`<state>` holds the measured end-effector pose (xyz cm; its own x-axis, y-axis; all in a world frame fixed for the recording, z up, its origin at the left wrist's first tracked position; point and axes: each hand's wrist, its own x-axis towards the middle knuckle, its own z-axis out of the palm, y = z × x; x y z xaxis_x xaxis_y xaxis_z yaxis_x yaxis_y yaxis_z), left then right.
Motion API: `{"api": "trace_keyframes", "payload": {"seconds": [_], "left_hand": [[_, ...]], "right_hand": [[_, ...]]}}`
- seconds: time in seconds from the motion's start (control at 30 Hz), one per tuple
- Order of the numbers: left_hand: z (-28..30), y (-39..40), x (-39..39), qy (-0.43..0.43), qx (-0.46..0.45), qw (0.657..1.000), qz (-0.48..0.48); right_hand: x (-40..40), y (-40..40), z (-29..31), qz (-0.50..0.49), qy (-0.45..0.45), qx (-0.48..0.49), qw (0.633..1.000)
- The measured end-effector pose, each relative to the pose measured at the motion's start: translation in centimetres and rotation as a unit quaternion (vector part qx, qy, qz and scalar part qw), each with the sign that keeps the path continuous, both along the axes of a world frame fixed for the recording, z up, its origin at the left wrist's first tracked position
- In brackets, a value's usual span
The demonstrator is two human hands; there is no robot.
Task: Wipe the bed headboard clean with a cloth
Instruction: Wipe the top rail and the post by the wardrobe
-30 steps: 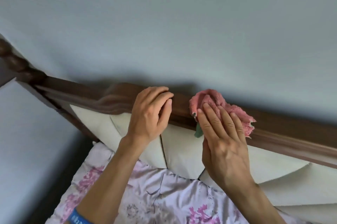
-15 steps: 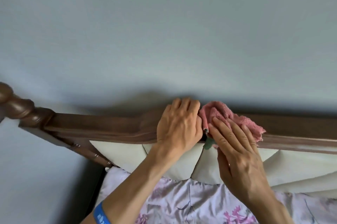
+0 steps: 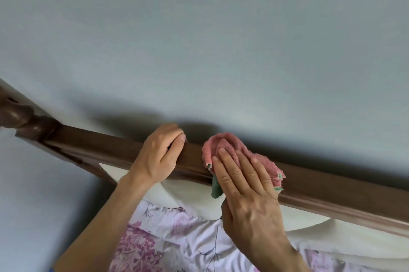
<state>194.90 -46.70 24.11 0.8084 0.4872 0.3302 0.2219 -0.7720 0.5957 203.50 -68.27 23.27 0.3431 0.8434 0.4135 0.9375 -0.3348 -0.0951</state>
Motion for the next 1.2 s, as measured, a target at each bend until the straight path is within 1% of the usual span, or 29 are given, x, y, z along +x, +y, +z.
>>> {"api": "trace_keyframes", "payload": {"seconds": [0.27, 0.33, 0.47, 0.53, 0.63, 0.7, 0.77, 0.9, 1.0, 1.2], "left_hand": [[-1.0, 0.7, 0.1, -0.043, 0.019, 0.999, -0.002], [-1.3, 0.9, -0.1, -0.057, 0.011, 0.998, -0.005], [-1.4, 1.1, 0.0, -0.053, 0.002, 0.998, -0.029], [-1.9, 1.4, 0.0, -0.066, 0.01, 0.997, -0.035], [-2.3, 1.6, -0.3, -0.092, 0.007, 0.994, -0.052], [-2.1, 1.9, -0.4, -0.091, 0.011, 0.993, -0.07], [-1.9, 1.9, 0.0, -0.087, 0.021, 0.994, -0.069], [-2.4, 2.2, -0.2, -0.099, 0.007, 0.992, -0.084], [-2.1, 2.0, -0.4, -0.083, 0.001, 0.993, -0.086], [-1.7, 1.7, -0.4, -0.082, 0.003, 0.994, -0.07]], "right_hand": [[-2.3, 4.3, -0.9, 0.009, -0.034, -0.017, 0.999], [-2.3, 4.6, -1.4, 0.006, -0.048, -0.01, 0.999], [-2.4, 4.9, -2.3, -0.035, -0.089, 0.011, 0.995], [-2.9, 5.3, -2.3, -0.056, -0.092, 0.013, 0.994], [-4.2, 5.8, -2.7, -0.125, -0.066, 0.028, 0.99], [-4.7, 6.3, -2.8, -0.15, -0.057, 0.047, 0.986], [-4.7, 6.4, -2.5, -0.153, -0.041, 0.058, 0.986], [-5.2, 6.7, -1.8, -0.162, -0.005, 0.035, 0.986], [-5.5, 6.5, -1.5, -0.157, 0.009, 0.038, 0.987], [-5.2, 6.5, -2.0, -0.133, 0.013, 0.086, 0.987]]}}
